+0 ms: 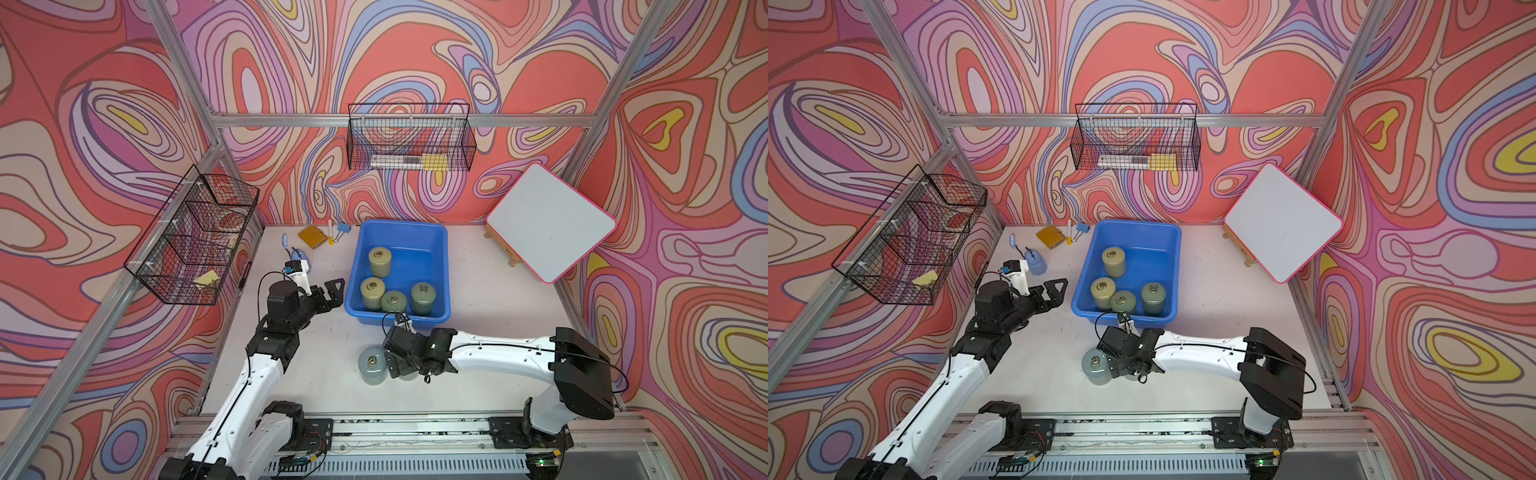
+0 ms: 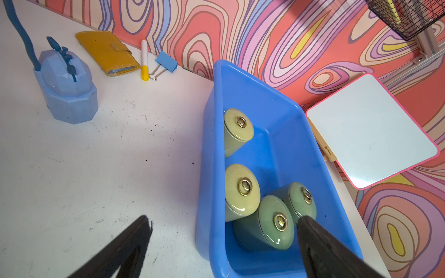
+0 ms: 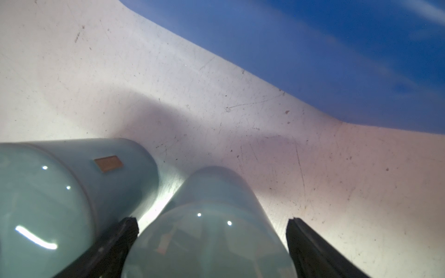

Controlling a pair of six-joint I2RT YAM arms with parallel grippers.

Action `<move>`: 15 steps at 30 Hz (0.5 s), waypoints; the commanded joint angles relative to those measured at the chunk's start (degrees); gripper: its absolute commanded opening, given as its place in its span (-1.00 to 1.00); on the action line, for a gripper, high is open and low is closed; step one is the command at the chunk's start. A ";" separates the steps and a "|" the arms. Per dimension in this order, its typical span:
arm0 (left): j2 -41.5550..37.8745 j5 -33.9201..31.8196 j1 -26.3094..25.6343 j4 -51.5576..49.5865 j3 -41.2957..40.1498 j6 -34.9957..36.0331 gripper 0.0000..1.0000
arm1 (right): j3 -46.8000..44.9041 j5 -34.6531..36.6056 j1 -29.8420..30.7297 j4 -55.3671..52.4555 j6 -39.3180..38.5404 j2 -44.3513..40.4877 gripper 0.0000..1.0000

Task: Take the tea canister out of the basket
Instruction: Place the tea canister at the center of the board.

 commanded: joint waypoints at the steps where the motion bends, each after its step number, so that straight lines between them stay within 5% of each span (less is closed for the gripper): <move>1: -1.21 -0.35 -0.18 -0.27 -0.21 0.70 0.98 | 1.58 1.20 0.40 -1.63 0.89 -2.95 0.96; 15: 2.04 3.59 -0.18 -13.60 14.18 0.36 0.98 | 4.10 3.86 0.16 -7.26 -2.04 -16.07 0.95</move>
